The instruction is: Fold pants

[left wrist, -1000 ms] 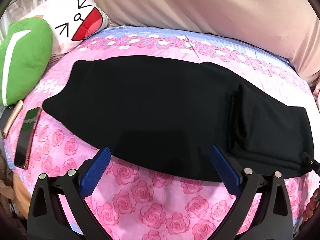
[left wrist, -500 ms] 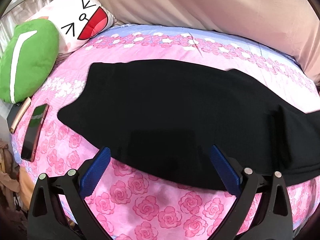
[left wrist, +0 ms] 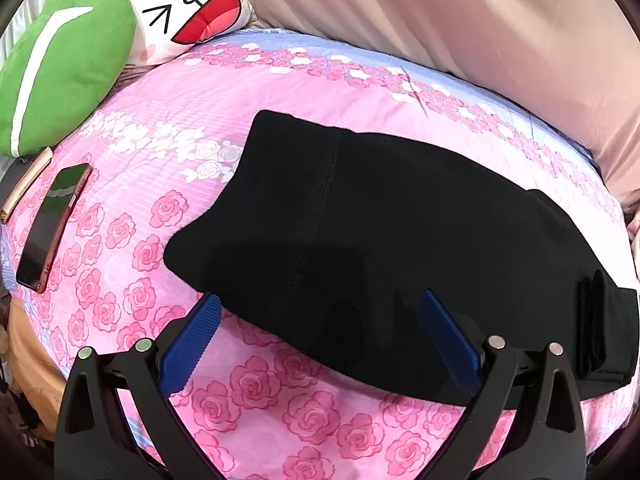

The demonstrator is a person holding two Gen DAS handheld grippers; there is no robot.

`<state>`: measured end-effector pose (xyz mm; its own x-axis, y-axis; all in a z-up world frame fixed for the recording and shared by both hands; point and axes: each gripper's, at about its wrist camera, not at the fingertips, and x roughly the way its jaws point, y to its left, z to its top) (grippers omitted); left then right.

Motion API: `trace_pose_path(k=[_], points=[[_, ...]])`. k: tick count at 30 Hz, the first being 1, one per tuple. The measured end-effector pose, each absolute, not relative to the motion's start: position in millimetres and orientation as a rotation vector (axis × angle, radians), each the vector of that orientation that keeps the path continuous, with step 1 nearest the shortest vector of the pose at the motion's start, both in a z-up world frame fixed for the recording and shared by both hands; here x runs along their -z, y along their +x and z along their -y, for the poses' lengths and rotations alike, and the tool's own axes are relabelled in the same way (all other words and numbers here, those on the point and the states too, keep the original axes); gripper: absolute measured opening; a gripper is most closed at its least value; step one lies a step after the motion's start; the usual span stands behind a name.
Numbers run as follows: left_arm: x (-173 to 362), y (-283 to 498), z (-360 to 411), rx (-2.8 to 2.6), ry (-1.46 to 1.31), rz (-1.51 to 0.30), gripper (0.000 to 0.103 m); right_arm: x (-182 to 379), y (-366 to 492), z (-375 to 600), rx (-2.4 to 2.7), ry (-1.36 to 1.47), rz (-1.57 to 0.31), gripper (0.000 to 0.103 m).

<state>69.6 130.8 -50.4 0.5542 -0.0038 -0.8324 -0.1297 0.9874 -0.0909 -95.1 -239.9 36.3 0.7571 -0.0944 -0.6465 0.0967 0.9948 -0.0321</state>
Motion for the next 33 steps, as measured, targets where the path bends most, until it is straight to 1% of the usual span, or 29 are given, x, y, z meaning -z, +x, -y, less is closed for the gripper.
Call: trace_pose_path(k=[3, 5, 7, 8, 9, 10, 11, 15, 17, 18, 20, 22, 23, 25, 26, 27, 29, 31, 33], points=[[53.1, 66.9, -131.4, -0.063, -0.150, -0.995, 0.097, -9.4, -69.5, 181.8, -0.071, -0.075, -0.773, 0.062], [52.8, 62.0, -137.0, -0.062, -0.157, -0.994, 0.097, 8.9, -56.4, 161.8, -0.098, -0.134, -0.813, 0.061], [52.1, 56.6, -147.9, -0.068, -0.167, -0.989, 0.097, 24.9, -44.4, 153.4, -0.085, -0.175, -0.850, 0.057], [52.1, 54.4, -153.5, -0.077, -0.175, -0.987, 0.097, 31.2, -34.9, 156.0, -0.066, -0.180, -0.873, 0.048], [52.3, 52.9, -160.1, -0.082, -0.186, -0.985, 0.097, 39.8, -28.9, 160.0, -0.047, -0.175, -0.893, 0.027], [52.6, 51.4, -166.4, -0.085, -0.198, -0.982, 0.097, 41.4, -26.5, 165.6, -0.057, -0.132, -0.888, 0.017], [53.6, 50.4, -174.7, -0.096, -0.217, -0.984, 0.097, 39.9, -24.5, 166.0, -0.069, -0.093, -0.887, 0.014], [56.6, 51.5, -194.2, -0.088, -0.288, -0.983, 0.097, 8.0, -19.6, 160.4, -0.096, -0.005, -0.820, 0.013], [61.2, 57.9, -197.4, -0.061, -0.336, -0.990, 0.097, 12.0, -11.2, 150.7, -0.136, 0.021, -0.839, 0.015], [64.5, 61.9, -197.3, -0.043, -0.359, -0.994, 0.097, 25.0, -3.6, 148.3, -0.143, 0.024, -0.882, 0.015], [75.5, 74.5, -196.3, -0.030, -0.409, -1.029, 0.098, 38.8, -1.3, 148.5, -0.134, 0.057, -0.907, 0.021], [76.4, 82.9, -194.7, -0.066, -0.417, -1.000, 0.098, 26.8, -8.4, 150.3, -0.142, 0.092, -0.879, 0.025], [76.2, 86.1, -193.8, -0.068, -0.423, -0.997, 0.096, 19.3, -13.1, 153.2, -0.145, 0.105, -0.858, 0.029], [75.6, 93.2, -190.8, -0.093, -0.420, -0.973, 0.081, 1.4, -25.3, 166.3, -0.116, 0.124, -0.805, 0.060], [72.9, 97.1, -185.2, -0.144, -0.371, -0.963, 0.054, -3.2, -28.0, 172.1, -0.097, 0.127, -0.786, 0.064], [68.3, 100.5, -178.3, -0.149, -0.329, -0.956, 0.022, -9.3, -36.4, 181.9, -0.064, 0.129, -0.761, 0.067], [52.4, 105.1, -161.6, -0.100, -0.326, -0.952, 0.018, -13.8, -43.8, 197.7, -0.011, 0.146, -0.742, 0.067], [26.1, 101.6, -135.4, -0.045, -0.274, -0.894, 0.016, -15.7, -53.7, 223.4, 0.047, 0.187, -0.734, 0.069], [-8.7, 90.7, -92.9, 0.067, -0.220, -0.824, 0.016, -12.4, -60.7, 245.7, 0.086, 0.236, -0.733, 0.069]])
